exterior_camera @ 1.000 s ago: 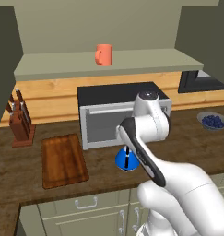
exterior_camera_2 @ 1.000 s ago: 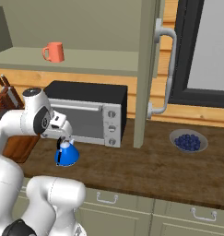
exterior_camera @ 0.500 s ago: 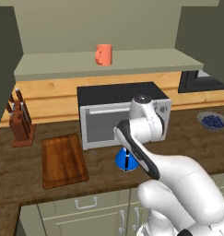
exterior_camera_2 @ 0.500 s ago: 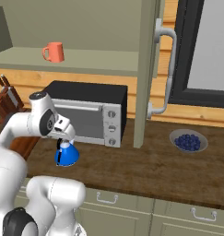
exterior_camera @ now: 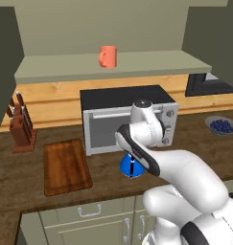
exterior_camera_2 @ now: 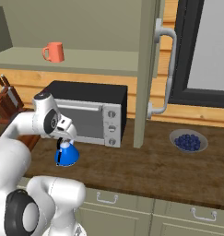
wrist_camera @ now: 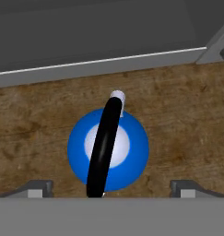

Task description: Pick the kettle from the counter and place it on the tray. Then pick the mug from the cabinet and place it on the tray. Then close the cabinet doors.

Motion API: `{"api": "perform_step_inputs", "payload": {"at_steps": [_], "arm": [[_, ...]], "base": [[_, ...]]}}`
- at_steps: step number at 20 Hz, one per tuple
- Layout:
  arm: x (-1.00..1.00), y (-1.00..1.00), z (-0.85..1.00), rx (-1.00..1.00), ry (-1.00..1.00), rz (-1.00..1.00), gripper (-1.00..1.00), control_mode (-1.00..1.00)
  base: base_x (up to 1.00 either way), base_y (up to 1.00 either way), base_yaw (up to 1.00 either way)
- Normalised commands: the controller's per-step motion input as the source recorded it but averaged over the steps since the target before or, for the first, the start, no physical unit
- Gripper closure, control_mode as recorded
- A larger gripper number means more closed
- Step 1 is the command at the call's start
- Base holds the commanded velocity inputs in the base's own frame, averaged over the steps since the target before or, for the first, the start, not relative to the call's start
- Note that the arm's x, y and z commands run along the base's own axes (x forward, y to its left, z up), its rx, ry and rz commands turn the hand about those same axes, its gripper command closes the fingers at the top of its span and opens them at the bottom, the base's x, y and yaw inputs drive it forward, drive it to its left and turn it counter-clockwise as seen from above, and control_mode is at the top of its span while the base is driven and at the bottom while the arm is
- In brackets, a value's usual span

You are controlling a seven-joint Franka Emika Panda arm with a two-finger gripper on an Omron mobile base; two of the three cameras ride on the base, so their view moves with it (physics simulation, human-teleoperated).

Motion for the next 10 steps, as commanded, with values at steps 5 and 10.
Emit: {"api": "perform_step_inputs", "payload": {"at_steps": [5,10], "arm": [[0.19,0.06,-0.11,0.0,0.02,0.0,-1.0,-1.0],[0.05,0.04,-0.18,0.0,0.02,0.0,-1.0,-1.0]], "base": [[0.0,0.0,0.0],[0.0,0.0,0.0]]}}
